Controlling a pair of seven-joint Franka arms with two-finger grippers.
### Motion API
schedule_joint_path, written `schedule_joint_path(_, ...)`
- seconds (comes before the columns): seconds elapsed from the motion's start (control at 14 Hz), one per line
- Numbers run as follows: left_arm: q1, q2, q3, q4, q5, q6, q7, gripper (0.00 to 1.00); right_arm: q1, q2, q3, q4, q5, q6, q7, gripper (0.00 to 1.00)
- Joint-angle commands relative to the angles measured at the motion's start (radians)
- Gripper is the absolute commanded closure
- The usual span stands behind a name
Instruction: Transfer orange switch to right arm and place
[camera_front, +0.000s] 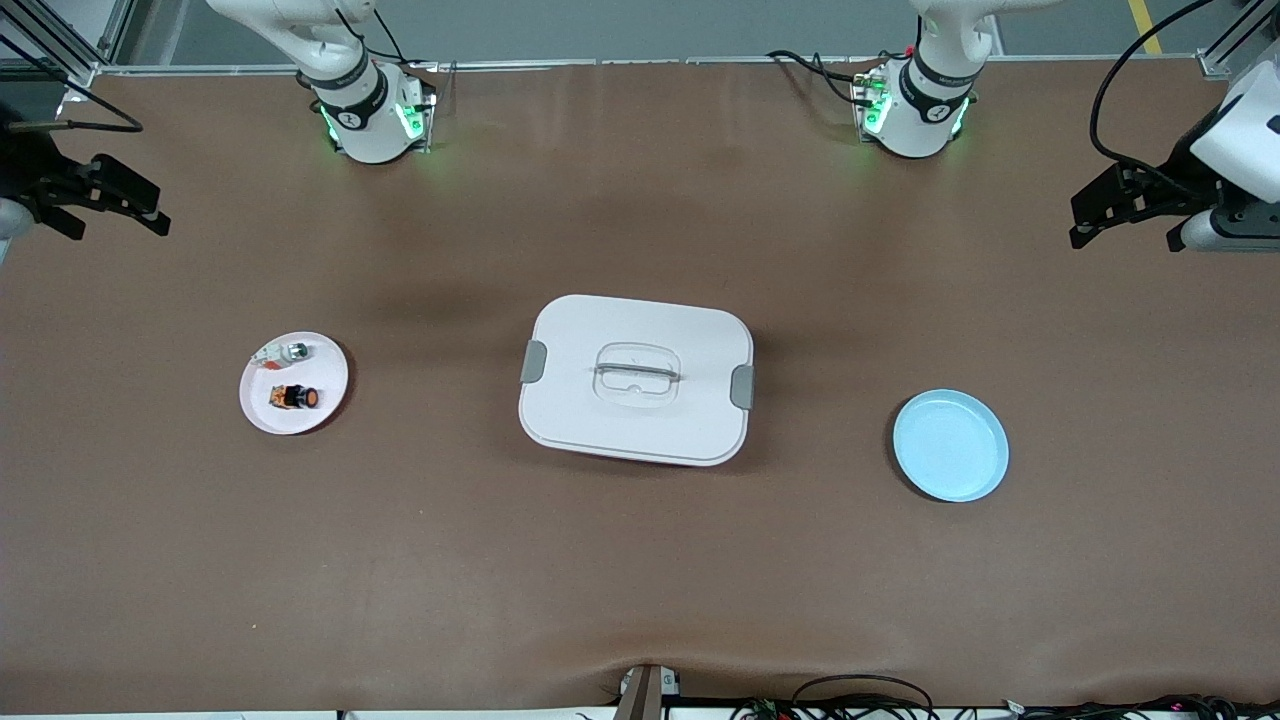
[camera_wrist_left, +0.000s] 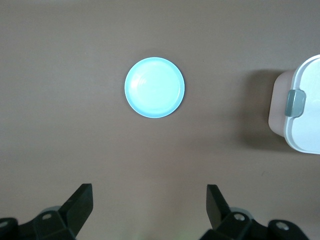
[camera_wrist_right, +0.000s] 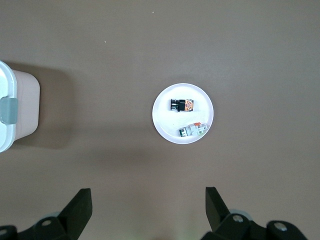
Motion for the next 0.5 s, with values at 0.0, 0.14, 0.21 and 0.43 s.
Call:
schedule_joint_path(0.0,0.002,-0.007,-0.006,0.008,-0.008,-0.003,-0.021,0.0,-0.005,-0.011,0.002,0.007,0.015,-0.031,0.014,0.0)
schedule_joint_path(0.14,0.004,-0.007,-0.005,0.008,-0.002,-0.008,-0.021,0.0,-0.004,-0.011,0.002,0.013,0.017,-0.043,0.067,0.0)
schedule_joint_path(0.21,0.002,-0.007,-0.005,0.008,0.0,-0.011,-0.021,0.0,-0.001,-0.009,0.004,0.021,0.015,-0.049,0.099,0.0)
schedule_joint_path(0.43,0.002,-0.007,-0.006,0.008,0.002,-0.016,-0.021,0.0,-0.001,0.003,0.005,0.055,0.014,-0.058,0.092,0.0)
